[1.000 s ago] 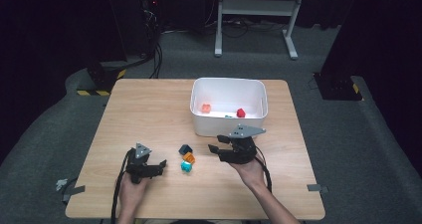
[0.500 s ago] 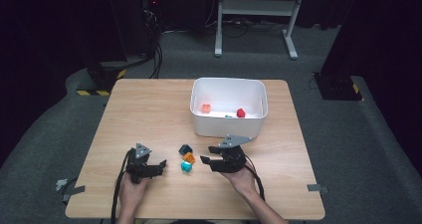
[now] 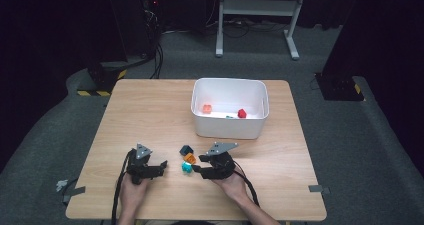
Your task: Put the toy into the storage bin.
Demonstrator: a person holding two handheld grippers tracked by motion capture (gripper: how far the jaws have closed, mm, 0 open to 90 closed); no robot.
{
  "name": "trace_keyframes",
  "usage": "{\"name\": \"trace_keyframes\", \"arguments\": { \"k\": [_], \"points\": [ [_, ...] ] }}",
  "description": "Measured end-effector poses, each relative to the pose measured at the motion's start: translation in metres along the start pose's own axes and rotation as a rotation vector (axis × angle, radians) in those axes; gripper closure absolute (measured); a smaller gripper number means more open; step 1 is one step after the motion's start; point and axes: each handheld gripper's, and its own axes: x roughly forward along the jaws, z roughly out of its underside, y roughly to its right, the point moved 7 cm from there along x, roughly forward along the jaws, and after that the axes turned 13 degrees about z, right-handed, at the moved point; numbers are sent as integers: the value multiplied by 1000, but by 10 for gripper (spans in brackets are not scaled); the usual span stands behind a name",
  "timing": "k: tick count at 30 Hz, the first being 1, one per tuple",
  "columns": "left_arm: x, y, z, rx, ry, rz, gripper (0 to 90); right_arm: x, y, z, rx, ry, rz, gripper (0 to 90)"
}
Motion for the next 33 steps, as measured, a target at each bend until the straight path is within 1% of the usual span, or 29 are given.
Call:
{"name": "trace_keyframes", "arguments": {
  "k": [4,5,13,22,28,33],
  "points": [
    [0,0,0,0,0,0,131,7,-2,3,1,-13,-4,520],
    [0,0,0,0,0,0,131,9,-2,4,2,-17,-12,522],
    [0,0,0,0,0,0,131,18,-6,6,4,-27,-19,525],
    [0,0,0,0,0,0,131,27,-14,6,-15,-36,-21,531],
    [0,0,0,0,-1,0,131,32,-18,6,-31,-42,-15,562],
    [0,0,0,-1,0,0,131,34,-18,8,-42,-55,-11,612]
  ]
}}
